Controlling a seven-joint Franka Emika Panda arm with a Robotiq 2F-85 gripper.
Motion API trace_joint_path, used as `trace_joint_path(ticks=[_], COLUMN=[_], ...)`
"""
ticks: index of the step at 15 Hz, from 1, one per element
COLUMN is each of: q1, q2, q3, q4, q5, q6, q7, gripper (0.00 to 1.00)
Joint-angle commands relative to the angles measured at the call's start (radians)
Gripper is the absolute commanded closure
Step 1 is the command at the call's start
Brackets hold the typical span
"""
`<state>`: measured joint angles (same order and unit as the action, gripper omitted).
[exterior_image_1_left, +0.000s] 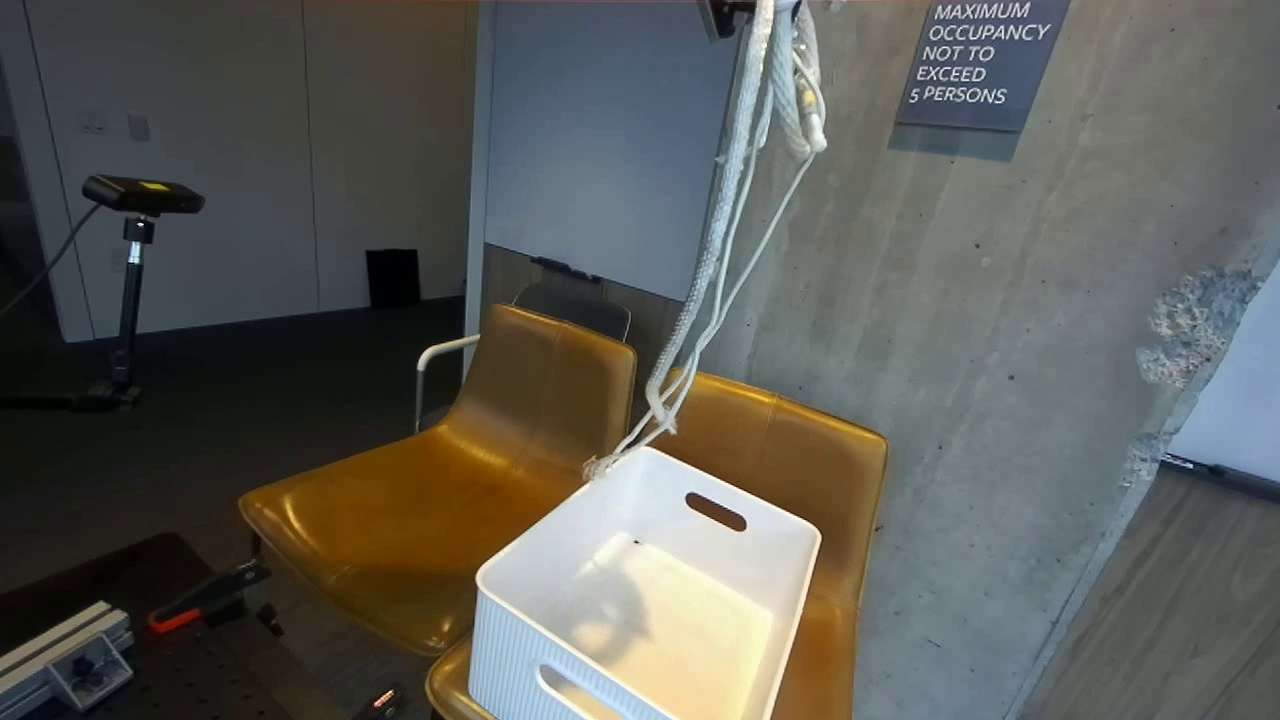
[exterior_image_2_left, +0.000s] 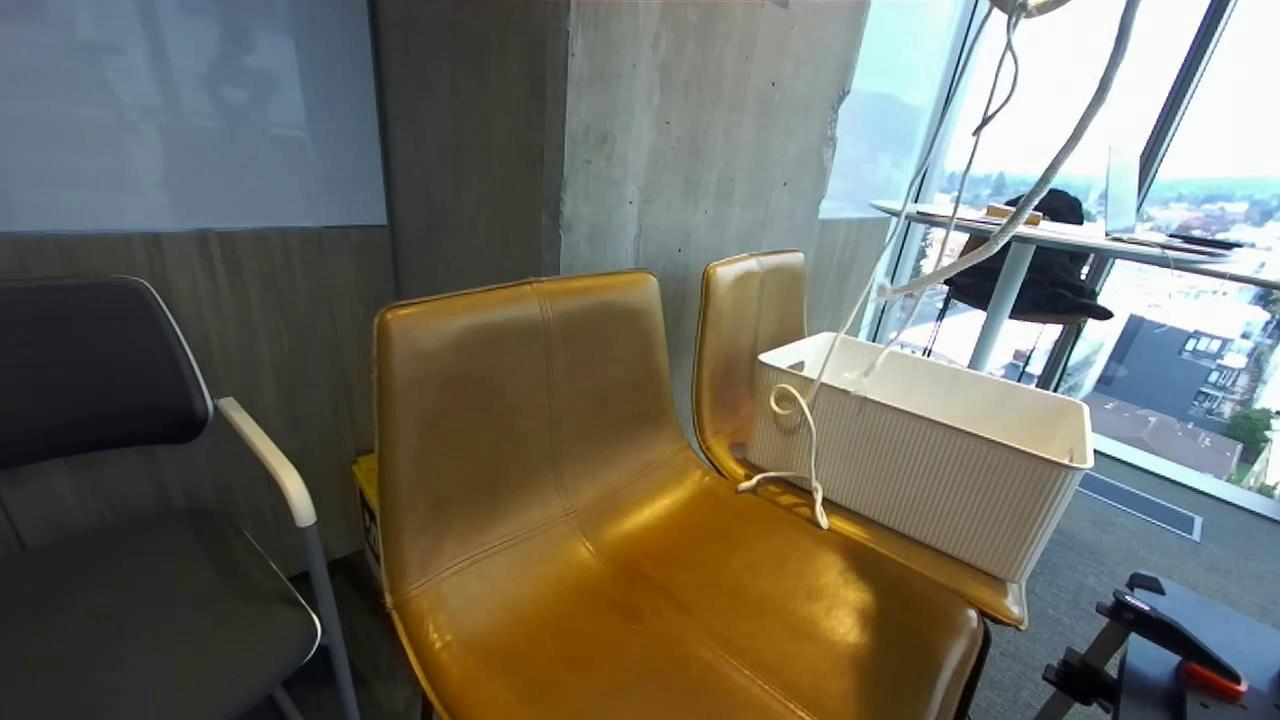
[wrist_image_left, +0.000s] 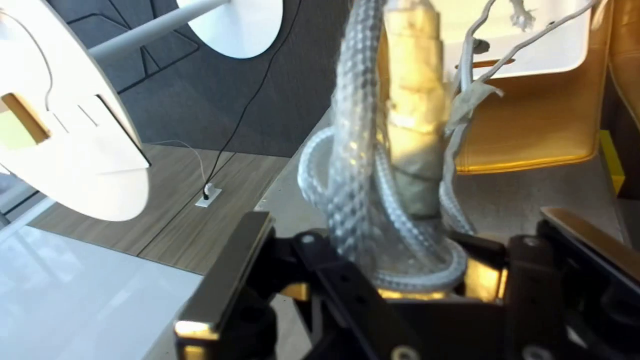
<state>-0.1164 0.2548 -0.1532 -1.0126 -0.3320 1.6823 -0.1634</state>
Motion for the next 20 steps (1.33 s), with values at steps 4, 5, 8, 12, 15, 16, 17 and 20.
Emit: trace_joint_path(ticks=[4,5,8,12,15,16,17,20], q1=[-0.071,-0.08,-0.107,-0.128,-0.135,-0.127,-0.119,-0.106], q2=[0.146,0.169,0.229,0.296,0.34,0.351,0.358,0.351], q3=[-0.049,-0.053,-0.043,-0.031,-0.022,-0.02,-0.023,-0.009], q4=[0.374,0.419,0.463,0.438,0.413,0.399,0.391,0.359], q5=[-0.006,-0.003,0.016,0.061,0.103,0.112,0.117,0.144], q6=[-0.147,-0.166,-0.174,-0.155,-0.154,-0.153,-0.152,-0.171], q7=[-0.112,-0.129,-0.147,-0.132,-0.122,-0.113,-0.109,-0.11], gripper=[1.0,1.0,1.0,1.0,1.0,1.0,1.0,1.0])
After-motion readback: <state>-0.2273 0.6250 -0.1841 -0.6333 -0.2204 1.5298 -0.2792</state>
